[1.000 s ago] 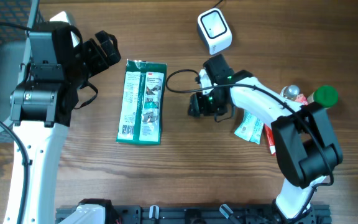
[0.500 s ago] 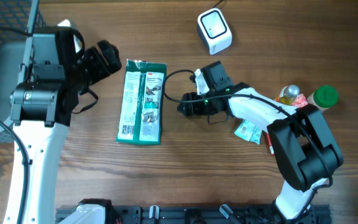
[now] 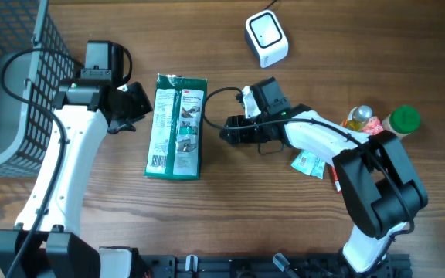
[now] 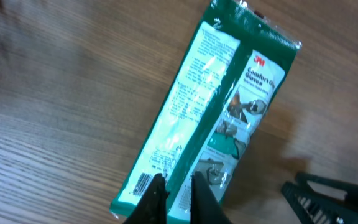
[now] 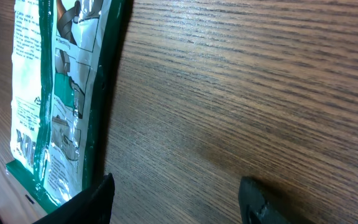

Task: Scan the item barcode
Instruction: 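Move the right gripper left to the glove packet's right edge, then lower the left gripper onto the glove packet's left edge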

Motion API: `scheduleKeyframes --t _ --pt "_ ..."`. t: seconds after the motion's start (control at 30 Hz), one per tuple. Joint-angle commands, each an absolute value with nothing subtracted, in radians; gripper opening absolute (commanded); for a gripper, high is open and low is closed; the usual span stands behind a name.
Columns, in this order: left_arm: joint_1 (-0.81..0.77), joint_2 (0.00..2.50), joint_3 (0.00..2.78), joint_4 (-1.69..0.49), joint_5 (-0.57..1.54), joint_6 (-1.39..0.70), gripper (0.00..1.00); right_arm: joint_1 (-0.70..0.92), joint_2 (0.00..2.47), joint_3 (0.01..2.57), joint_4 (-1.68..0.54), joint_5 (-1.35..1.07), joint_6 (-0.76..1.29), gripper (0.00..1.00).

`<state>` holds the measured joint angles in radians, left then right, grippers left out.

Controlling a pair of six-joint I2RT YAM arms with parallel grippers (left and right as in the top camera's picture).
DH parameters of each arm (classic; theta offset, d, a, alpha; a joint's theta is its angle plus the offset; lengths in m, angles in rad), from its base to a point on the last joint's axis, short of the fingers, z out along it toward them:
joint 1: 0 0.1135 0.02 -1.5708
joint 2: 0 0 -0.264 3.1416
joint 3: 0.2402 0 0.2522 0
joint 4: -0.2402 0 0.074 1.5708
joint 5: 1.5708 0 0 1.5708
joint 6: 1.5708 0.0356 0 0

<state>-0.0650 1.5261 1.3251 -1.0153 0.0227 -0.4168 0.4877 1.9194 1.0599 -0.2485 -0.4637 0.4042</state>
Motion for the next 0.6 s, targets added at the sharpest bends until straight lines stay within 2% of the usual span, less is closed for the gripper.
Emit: scheduleKeyframes --t 0.0,0.4,0.57 --pt "-0.063 1.562 1.284 -0.987 -0.017 -0.400 0.04 0.488 1.949 1.019 -0.269 -0.395 0.419 0.65" --pt "-0.064 1.681 1.151 -0.862 -0.017 -0.400 0.04 0.488 1.949 1.019 -0.266 -0.395 0.419 0.66" --pt "-0.064 1.704 1.052 -0.728 -0.016 -0.400 0.04 0.488 1.949 1.019 -0.266 -0.395 0.419 0.66"
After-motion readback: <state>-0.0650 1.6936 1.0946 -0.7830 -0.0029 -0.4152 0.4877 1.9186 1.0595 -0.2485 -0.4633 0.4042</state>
